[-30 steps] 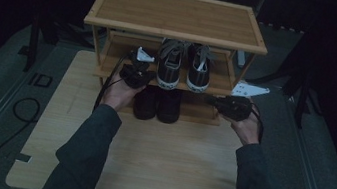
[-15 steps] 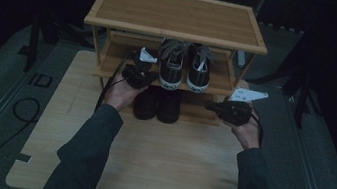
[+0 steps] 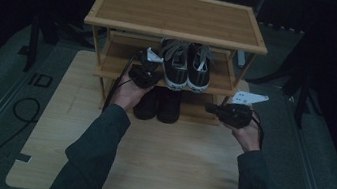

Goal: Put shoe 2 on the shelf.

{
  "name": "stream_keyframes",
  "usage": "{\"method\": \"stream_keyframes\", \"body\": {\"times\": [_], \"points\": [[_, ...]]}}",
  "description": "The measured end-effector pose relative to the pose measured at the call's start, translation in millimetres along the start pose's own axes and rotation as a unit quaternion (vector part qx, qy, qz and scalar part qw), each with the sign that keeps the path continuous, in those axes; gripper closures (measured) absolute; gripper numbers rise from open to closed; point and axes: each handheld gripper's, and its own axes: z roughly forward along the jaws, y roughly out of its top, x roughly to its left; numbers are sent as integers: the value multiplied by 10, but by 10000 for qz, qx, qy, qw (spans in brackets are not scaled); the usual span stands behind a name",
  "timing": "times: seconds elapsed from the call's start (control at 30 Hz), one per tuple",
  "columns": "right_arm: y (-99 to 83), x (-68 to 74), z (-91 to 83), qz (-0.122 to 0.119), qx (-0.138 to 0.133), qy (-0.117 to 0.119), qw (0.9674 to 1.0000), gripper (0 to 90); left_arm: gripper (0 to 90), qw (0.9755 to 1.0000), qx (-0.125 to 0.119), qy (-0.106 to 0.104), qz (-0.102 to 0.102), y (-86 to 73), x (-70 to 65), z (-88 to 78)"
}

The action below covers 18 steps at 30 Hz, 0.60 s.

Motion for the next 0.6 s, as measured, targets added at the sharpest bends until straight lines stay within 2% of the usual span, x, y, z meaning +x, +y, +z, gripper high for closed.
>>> {"method": "stream_keyframes", "body": {"times": [0.23, 0.3, 0.53, 0.6], "points": [[-41, -1, -7, 29, 19, -4, 10000, 883, 899, 10000, -3, 25, 0, -4, 21, 10], [-60, -3, -9, 35, 33, -2, 10000, 878, 892, 10000, -60, 44, -43, -9, 38, -24], [-115, -7, -17, 98, 90, -45, 9999, 874, 852, 9999, -124, 72, 17, -23, 89, -159], [-124, -5, -13, 118, 131, -87, 9998, 872, 840, 9998, -207, 47, -52, -34, 86, -187]]}}
